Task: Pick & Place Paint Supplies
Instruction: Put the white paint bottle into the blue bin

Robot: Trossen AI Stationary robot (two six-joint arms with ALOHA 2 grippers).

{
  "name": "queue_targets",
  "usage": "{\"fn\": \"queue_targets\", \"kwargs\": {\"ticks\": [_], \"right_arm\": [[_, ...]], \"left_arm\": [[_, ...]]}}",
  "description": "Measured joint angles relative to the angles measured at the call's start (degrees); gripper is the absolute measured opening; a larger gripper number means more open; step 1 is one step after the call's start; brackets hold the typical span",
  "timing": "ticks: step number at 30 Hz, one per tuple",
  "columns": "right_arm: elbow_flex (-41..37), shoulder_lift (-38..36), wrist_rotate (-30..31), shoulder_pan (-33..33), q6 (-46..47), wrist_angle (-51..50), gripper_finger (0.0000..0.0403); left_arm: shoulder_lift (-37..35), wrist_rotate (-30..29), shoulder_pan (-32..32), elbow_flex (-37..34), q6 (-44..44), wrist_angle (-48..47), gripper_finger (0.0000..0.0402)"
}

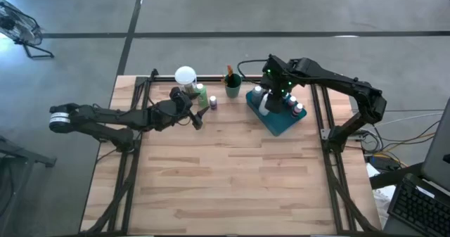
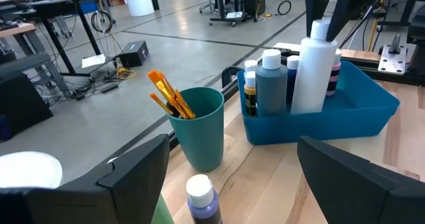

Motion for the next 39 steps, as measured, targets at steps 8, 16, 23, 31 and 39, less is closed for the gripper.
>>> {"fn": "queue_targets", "kwargs": {"ticks": [8, 16, 23, 31, 39], "right_arm": [[0.0, 2.4, -0.6, -0.9, -1.2, 0.2, 0.0116], [0.0, 2.6, -3.5, -2.3, -1.8, 0.7, 0.0116], [0.0, 2.6, -3.6, -2.5, -1.8, 1.0, 0.0116], [0.0, 5.1, -3.6, -2.5, -1.8, -0.3, 0.0116], [0.0, 6.0, -3.2, -2.5, -2.4, 1.1, 0.0116]], "left_arm": [[0.0, 0.0, 0.0, 0.0, 0.0, 0.0, 0.0335], [0.0, 0.0, 0.0, 0.0, -0.2, 0.0, 0.0335], [0.0, 0.0, 0.0, 0.0, -0.2, 0.0, 0.0335], [0.0, 0.0, 0.0, 0.0, -0.2, 0.0, 0.0335], [0.0, 0.1, 0.0, 0.0, -0.2, 0.0, 0.0335]]}}
